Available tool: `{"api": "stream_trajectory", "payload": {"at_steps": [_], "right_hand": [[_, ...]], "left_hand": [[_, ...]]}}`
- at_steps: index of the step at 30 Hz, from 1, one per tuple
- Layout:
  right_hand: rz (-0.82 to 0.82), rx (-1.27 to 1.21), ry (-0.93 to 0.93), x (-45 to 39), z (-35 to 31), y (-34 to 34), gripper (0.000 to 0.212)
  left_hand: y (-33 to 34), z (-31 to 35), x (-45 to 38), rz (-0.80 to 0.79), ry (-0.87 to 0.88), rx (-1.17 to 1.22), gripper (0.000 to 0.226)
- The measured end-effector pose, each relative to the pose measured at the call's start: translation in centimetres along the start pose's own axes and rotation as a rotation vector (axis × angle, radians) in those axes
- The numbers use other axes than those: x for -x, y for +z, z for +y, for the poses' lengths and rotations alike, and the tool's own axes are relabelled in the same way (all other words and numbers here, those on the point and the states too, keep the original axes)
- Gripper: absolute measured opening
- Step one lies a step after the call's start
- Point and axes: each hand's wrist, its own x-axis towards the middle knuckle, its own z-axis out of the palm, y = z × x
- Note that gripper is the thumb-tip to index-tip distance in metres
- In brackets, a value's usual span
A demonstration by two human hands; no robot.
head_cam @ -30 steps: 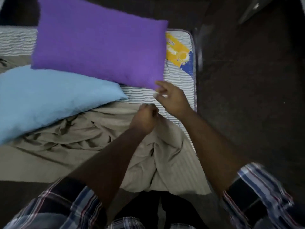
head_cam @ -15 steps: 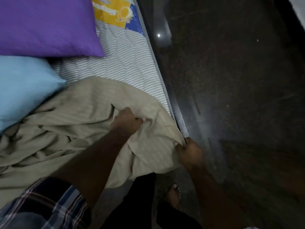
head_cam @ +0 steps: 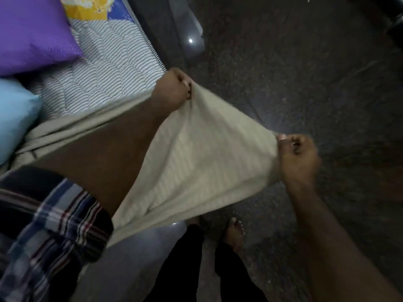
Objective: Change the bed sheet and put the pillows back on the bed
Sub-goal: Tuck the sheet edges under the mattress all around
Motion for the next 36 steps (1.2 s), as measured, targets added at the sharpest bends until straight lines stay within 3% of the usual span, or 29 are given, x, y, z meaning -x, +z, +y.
{"api": "stream_trajectory", "payload": {"at_steps": [1,2,4,9,12,15,17,19,22,26,29,33,36], "right_hand": [[-0.081,0.036,0.025,-0.1,0.6,0.5,0.023],[-0.185,0.053,0.045,0.1,1.5,1.5,0.042],[-0.315,0.035,0.085,1.3,3.1,3.4,0.069],[-0.434,-0.026,0.15,6.7,2.8,7.3,0.045],[-0.391,-0.017,0.186,7.6,1.6,9.1,0.033],[-0.331,0.059,0.052,7.6,-0.1,10.4,0.027],[-0.355,0.083,-0.041,7.5,-1.6,11.3,0.035],[-0.417,0.1,-0.021,6.8,-2.7,11.9,0.045],[-0.485,0.202,0.023,5.4,-3.8,13.3,0.04],[-0.49,0.272,0.017,4.8,-4.7,13.9,0.02],[-0.374,0.085,0.023,5.0,-5.1,13.7,0.02],[-0.334,-0.143,-0.087,6.1,-6.4,14.1,0.007],[-0.269,-0.138,-0.008,7.1,-4.5,13.7,0.027]], "left_hand": [[0.1,-0.2,0.0,-0.077,0.022,-0.064,0.018],[0.3,-0.7,0.0,-0.111,0.052,-0.147,0.023],[0.7,-2.0,0.2,-0.093,0.113,-0.242,0.034],[0.0,-7.3,1.2,0.012,0.242,-0.348,0.032],[0.2,-9.1,1.2,0.074,0.261,-0.446,0.035],[0.1,-10.0,-0.6,0.105,0.124,-0.405,0.041],[-0.9,-10.9,-2.5,0.074,-0.005,-0.397,0.044],[-1.9,-11.9,-3.1,-0.006,-0.057,-0.433,0.041],[-3.5,-12.3,-3.3,-0.104,0.008,-0.644,0.025],[-6.1,-8.5,-6.3,0.184,0.24,-0.523,0.023],[-7.5,-3.9,-10.0,0.26,0.344,-0.457,0.03],[-7.7,-1.3,-13.8,0.204,0.359,-0.479,0.034],[-6.1,-2.5,-13.8,-0.037,0.321,-0.41,0.042]]}}
